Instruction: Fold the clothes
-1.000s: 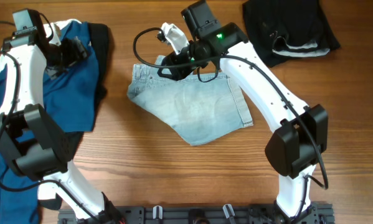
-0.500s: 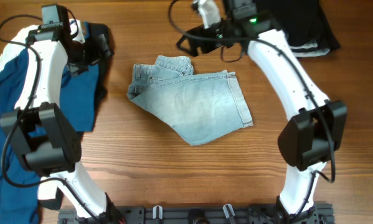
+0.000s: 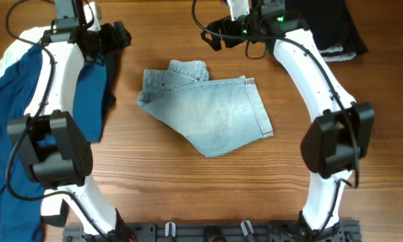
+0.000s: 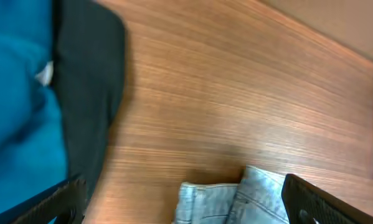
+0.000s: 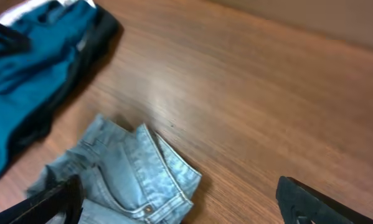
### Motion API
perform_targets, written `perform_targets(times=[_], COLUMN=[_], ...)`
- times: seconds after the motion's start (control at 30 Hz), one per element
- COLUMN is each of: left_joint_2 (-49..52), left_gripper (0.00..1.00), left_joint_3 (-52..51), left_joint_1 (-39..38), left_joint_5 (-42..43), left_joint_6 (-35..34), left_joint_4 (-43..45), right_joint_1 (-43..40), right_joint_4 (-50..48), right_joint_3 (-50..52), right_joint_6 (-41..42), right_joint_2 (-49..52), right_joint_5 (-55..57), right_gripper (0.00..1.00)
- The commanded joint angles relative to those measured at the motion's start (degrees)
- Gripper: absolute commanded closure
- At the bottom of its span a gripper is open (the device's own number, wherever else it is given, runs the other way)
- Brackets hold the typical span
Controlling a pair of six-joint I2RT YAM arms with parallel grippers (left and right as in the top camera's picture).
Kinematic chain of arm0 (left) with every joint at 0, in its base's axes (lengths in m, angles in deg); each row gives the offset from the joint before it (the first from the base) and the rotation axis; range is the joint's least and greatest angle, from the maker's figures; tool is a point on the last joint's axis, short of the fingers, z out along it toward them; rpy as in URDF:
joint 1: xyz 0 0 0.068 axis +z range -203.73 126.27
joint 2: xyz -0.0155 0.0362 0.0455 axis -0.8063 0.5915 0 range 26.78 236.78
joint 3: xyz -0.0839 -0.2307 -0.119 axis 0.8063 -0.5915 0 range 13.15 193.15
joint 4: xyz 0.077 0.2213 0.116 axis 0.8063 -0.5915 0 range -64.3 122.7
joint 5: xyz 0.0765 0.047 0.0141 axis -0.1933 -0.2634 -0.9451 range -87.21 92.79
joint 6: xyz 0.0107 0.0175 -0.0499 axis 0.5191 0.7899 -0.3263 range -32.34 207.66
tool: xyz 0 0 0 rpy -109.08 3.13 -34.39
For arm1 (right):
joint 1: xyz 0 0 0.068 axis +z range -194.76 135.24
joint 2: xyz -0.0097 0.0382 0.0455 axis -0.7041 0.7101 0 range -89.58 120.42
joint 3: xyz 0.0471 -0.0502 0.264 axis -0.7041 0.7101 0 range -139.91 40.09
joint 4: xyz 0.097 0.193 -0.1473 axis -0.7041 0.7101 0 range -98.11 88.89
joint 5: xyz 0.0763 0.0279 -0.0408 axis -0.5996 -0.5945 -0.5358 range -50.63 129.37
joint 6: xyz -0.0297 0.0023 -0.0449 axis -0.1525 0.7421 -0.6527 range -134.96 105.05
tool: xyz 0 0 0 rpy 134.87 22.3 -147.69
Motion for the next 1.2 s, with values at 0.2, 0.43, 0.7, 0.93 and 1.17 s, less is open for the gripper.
perform_targets(times=[0.2,0.43,0.7,0.93,1.17], left_joint_2=[4.9,6.08,6.1,6.1,6.1], left_gripper=[0.09,0.1,0.1,0.11,0.12], left_joint_3=[-0.04,-0.04,-0.04,-0.04,-0.04], left_joint_1=[-3.5,-2.21,-2.21,-2.21,-2.21], left_joint_5=[-0.63,-0.66,-0.63,-0.63,-0.63], left_joint_6=[-1.88,-2.21,-2.21,-2.23,-2.23], left_joint_4=[-1.07,-2.49,-2.49,-2.49,-2.54], right_joint_1=[3.19,5.01,6.43,6.47,6.47], right_joint_4=[2.75,8.66,9.42,1.2,-0.09], right_joint_3=[-0.42,-0.37,-0.37,-0.37,-0.37], right_joint_6=[-2.03,-0.68,-0.85,-0.35,3.04], right_joint_2=[9.64,13.38,15.1,16.46,20.44], right_joint_5=[-6.12,-6.29,-8.28,-6.56,3.3], right_gripper=[0.06,0.1,0.3,0.53,0.25])
